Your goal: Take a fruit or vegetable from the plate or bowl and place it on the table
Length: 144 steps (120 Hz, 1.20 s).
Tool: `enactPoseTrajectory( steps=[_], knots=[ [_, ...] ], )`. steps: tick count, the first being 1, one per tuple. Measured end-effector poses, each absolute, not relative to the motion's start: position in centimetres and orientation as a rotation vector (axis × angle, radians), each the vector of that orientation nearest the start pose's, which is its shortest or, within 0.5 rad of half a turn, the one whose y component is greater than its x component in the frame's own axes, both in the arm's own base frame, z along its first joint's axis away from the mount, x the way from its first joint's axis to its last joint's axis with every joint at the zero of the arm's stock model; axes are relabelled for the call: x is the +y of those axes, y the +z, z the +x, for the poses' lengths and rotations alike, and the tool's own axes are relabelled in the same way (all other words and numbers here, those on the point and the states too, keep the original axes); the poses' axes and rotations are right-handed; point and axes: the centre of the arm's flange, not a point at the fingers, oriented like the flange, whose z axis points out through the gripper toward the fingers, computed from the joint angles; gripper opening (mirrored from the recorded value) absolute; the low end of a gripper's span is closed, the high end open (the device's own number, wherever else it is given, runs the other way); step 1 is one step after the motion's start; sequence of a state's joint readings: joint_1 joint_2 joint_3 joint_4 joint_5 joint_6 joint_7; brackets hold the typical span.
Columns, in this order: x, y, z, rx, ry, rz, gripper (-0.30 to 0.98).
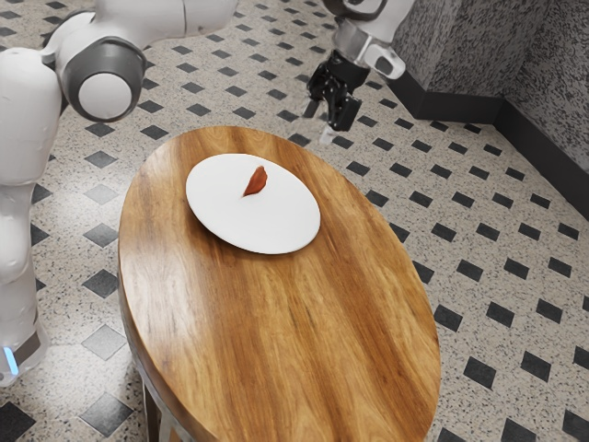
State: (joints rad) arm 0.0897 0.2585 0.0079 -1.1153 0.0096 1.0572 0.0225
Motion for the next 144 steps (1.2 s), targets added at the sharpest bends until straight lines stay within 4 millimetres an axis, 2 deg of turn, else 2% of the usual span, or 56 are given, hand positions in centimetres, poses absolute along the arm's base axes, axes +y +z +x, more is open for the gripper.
enactPoseTrajectory(
  steps=[15, 33, 47, 54, 60, 66, 81, 88, 97, 113, 132, 144],
  knots=[
    [4.8, 66.9, 59.1, -0.087, 0.143, -3.134, 0.69],
    [4.6, 68.7, 60.1, -0.076, -0.058, -3.132, 0.69],
    [5.9, 69.5, 60.2, -0.102, -0.138, -3.119, 0.69],
    [8.5, 69.5, 60.1, -0.165, -0.156, -3.121, 0.69],
    [9.6, 69.4, 60.1, -0.195, -0.164, -3.124, 0.69],
    [10.3, 68.6, 60.4, -0.217, -0.150, -3.128, 0.69],
    [12.0, 64.6, 62.3, -0.260, -0.062, -3.140, 0.69],
    [12.4, 63.3, 62.9, -0.273, -0.036, -3.146, 0.69],
    [13.7, 62.1, 63.0, -0.311, 0.004, -3.161, 0.69],
    [17.2, 59.9, 62.7, -0.429, 0.083, -3.204, 0.69],
    [17.1, 57.7, 63.4, -0.535, 0.166, -3.260, 0.69],
    [17.0, 55.3, 64.2, -0.615, 0.240, -3.269, 0.69]
  ],
)
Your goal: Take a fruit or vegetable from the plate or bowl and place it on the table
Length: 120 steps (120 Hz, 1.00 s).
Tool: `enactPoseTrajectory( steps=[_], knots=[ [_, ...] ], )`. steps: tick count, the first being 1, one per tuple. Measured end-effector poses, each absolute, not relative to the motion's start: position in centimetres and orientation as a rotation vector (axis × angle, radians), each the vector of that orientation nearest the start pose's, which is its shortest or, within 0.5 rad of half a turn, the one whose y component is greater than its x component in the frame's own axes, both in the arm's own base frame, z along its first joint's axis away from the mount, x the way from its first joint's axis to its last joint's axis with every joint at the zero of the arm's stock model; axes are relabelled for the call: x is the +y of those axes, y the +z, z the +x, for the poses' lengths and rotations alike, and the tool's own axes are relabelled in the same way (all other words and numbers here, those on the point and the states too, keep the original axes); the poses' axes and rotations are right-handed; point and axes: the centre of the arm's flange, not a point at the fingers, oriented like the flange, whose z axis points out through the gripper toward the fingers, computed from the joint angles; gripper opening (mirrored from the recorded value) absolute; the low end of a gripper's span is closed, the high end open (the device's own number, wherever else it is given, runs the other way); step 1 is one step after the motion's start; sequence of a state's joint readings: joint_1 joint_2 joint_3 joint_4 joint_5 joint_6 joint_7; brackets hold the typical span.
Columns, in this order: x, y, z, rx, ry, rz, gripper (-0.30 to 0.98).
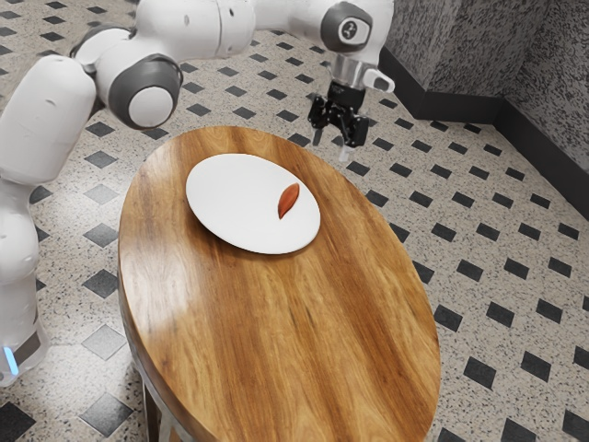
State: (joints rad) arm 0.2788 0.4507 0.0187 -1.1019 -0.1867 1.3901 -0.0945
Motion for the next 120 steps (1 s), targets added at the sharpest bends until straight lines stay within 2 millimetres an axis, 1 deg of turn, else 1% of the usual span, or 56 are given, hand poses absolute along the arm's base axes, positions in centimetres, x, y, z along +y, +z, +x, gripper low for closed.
enactPoseTrajectory(
  steps=[12, 21, 33, 44, 54, 60, 84, 95, 102, 109, 120],
  knots=[
    [17.0, 52.6, 65.1, -0.689, 0.314, -3.259, 0.69],
    [17.0, 51.0, 65.6, -0.735, 0.349, -3.246, 0.69],
    [16.8, 49.4, 66.4, -0.780, 0.367, -3.229, 0.69],
    [16.2, 48.3, 67.0, -0.805, 0.371, -3.219, 0.69],
    [15.6, 48.1, 67.3, -0.820, 0.364, -3.211, 0.69],
    [15.3, 47.9, 67.1, -0.830, 0.377, -3.202, 0.69],
    [15.1, 50.2, 66.2, -0.872, 0.326, -3.183, 0.69],
    [14.7, 50.7, 64.5, -0.888, 0.333, -3.177, 0.69],
    [14.5, 50.3, 64.0, -0.896, 0.346, -3.172, 0.69],
    [14.3, 49.4, 63.2, -0.903, 0.372, -3.167, 0.69],
    [14.3, 48.1, 62.8, -0.912, 0.393, -3.161, 0.69]
  ],
)
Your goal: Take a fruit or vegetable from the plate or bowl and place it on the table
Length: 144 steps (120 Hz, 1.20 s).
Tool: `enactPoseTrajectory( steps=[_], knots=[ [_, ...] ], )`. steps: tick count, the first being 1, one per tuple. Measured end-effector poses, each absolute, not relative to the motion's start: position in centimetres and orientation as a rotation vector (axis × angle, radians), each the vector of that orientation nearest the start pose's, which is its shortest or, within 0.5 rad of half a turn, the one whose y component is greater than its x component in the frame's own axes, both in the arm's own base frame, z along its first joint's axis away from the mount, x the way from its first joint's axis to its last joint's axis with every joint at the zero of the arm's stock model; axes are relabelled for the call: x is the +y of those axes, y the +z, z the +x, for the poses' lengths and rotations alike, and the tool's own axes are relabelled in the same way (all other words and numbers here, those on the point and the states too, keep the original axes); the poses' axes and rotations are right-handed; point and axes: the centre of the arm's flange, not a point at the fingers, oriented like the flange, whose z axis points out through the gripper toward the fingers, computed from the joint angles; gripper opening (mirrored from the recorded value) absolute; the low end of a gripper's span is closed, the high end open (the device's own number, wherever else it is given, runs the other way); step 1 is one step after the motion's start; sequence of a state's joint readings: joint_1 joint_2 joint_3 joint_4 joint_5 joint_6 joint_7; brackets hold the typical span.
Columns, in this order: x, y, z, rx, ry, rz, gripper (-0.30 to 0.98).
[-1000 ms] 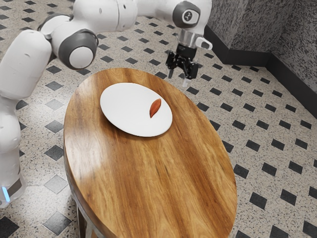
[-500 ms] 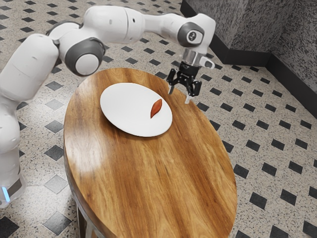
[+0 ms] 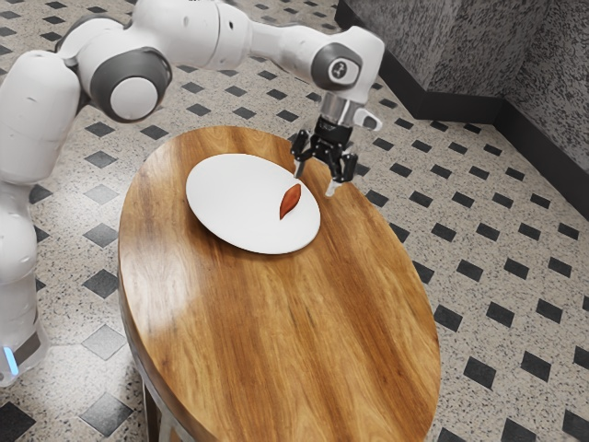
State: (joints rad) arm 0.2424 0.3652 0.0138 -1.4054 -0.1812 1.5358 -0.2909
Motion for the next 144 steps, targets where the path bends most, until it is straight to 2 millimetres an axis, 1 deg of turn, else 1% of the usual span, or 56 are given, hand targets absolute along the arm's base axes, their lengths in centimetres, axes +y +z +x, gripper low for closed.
enactPoseTrajectory(
  steps=[18, 30, 46, 54, 64, 95, 112, 123, 131, 144],
  knots=[
    [14.4, 45.8, 62.6, -0.925, 0.406, -3.154, 0.69],
    [14.5, 45.3, 62.8, -0.929, 0.389, -3.154, 0.69],
    [15.4, 45.1, 62.8, -0.948, 0.369, -3.150, 0.69],
    [16.0, 44.9, 62.6, -0.963, 0.369, -3.143, 0.69],
    [16.3, 44.3, 62.1, -0.973, 0.389, -3.135, 0.69],
    [15.7, 44.0, 62.1, -0.955, 0.397, -3.139, 0.69],
    [15.7, 43.9, 62.1, -0.954, 0.401, -3.139, 0.69],
    [15.8, 43.7, 61.9, -0.958, 0.410, -3.137, 0.72],
    [15.8, 43.9, 61.6, -0.960, 0.413, -3.136, 0.69],
    [15.9, 44.1, 61.2, -0.963, 0.414, -3.135, 0.69]
  ],
)
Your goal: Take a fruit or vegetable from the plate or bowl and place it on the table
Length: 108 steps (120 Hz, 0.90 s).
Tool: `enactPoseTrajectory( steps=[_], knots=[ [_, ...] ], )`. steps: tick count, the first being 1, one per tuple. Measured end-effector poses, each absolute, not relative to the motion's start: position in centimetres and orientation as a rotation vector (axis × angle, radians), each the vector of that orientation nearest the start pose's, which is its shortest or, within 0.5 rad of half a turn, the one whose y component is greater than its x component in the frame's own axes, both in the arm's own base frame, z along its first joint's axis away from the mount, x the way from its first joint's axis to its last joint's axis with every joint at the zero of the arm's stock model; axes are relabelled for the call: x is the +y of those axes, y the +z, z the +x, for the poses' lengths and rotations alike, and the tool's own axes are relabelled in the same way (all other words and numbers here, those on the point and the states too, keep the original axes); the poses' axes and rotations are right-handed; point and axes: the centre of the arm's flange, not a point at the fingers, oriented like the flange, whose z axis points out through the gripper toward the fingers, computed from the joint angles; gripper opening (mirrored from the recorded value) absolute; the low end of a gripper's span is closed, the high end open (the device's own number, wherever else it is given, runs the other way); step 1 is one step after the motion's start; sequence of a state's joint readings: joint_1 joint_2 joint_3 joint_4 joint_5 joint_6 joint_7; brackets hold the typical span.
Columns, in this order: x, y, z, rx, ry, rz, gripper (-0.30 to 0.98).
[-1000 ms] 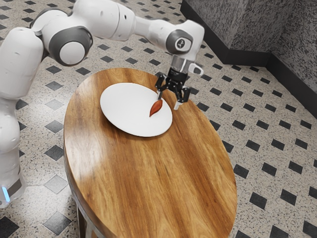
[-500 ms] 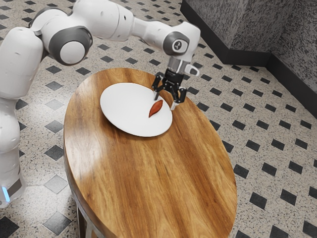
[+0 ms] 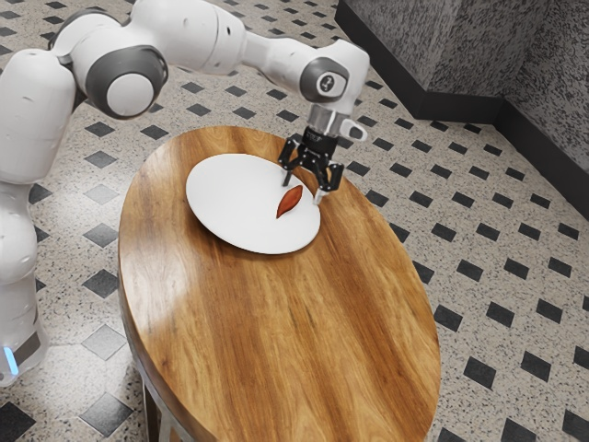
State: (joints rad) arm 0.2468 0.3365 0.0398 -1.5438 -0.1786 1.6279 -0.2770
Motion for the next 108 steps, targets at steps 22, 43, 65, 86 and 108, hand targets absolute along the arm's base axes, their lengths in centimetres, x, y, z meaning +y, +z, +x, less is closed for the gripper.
enactPoseTrajectory(
  steps=[22, 43, 65, 86, 108],
  knots=[
    [15.77, 43.59, 60.97, -0.962, 0.436, -3.130, 0.70],
    [15.73, 43.26, 60.94, -0.975, 0.451, -3.126, 0.85],
    [15.43, 43.45, 60.96, -0.970, 0.450, -3.129, 0.71],
    [15.38, 43.53, 60.80, -0.964, 0.464, -3.125, 0.47],
    [15.50, 43.55, 60.65, -0.968, 0.475, -3.120, 0.20]
  ],
)
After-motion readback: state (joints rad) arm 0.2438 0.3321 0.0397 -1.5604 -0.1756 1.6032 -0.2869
